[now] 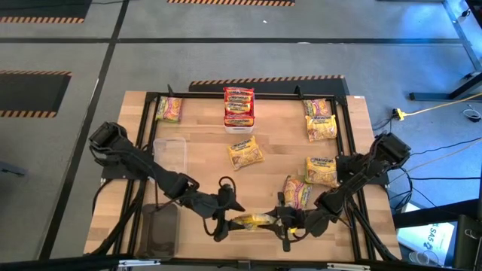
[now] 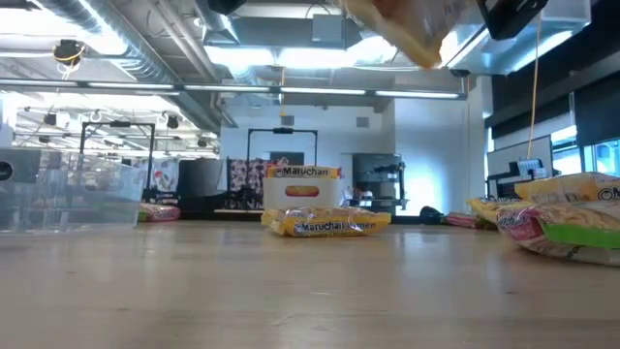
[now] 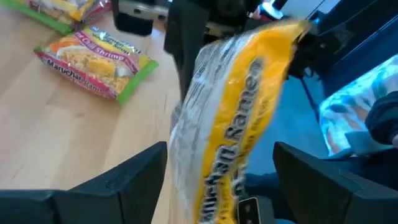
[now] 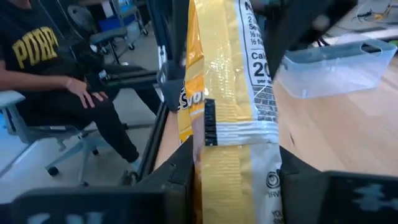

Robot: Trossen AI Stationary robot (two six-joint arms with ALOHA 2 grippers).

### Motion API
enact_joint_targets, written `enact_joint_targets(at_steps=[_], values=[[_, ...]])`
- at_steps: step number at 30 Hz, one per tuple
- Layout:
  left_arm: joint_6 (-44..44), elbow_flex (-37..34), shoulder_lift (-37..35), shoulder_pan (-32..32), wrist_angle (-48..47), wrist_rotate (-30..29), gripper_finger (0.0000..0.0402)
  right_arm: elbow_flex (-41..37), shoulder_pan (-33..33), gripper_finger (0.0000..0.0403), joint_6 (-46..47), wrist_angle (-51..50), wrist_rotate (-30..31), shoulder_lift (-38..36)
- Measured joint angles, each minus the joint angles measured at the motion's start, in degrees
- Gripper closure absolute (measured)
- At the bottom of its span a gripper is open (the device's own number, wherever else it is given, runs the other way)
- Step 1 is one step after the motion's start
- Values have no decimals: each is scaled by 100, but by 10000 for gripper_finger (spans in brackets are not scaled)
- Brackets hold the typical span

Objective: Sort Maruchan noodles
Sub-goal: Put the yellow noodle pack into the transparent bin

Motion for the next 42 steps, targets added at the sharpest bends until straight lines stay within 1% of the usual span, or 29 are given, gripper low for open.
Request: enact_joint_targets(at_steps=[6,11,14,16,18,23,26,29,33,37,38,40,42], values=[[287,-4,77,-32,51,-126,113,0,-181,314,-84,273,-32,0],[362,-6,80,24,115,-180,113,0,-421,314,-73,392,-269,0],[448,-6,80,54,162,-190,122,49,-541,313,-71,412,-422,0],[442,-7,80,94,144,-181,137,88,-607,313,-93,385,-558,0],[438,-6,80,145,155,-186,163,107,-656,312,-103,402,-623,0],[433,-4,80,225,100,-26,238,108,-658,311,-239,398,-555,0],[477,-4,74,247,-15,-11,265,107,-658,308,-235,376,-419,9],[519,0,52,258,-61,-11,272,107,-642,286,-253,385,-291,11],[524,-2,-132,269,-538,17,273,116,-600,223,-415,55,-391,-275],[523,-7,-524,264,-1433,-108,274,118,-471,167,-653,-965,-448,-844],[554,-12,-651,268,-1773,-175,274,118,-464,157,-715,-1243,-455,-987],[571,-4,-880,329,-2165,-231,274,118,-479,142,-788,-1796,-416,-1196],[571,-2,-1143,402,-2933,-317,275,117,-519,132,-858,-2221,-380,-1299]])
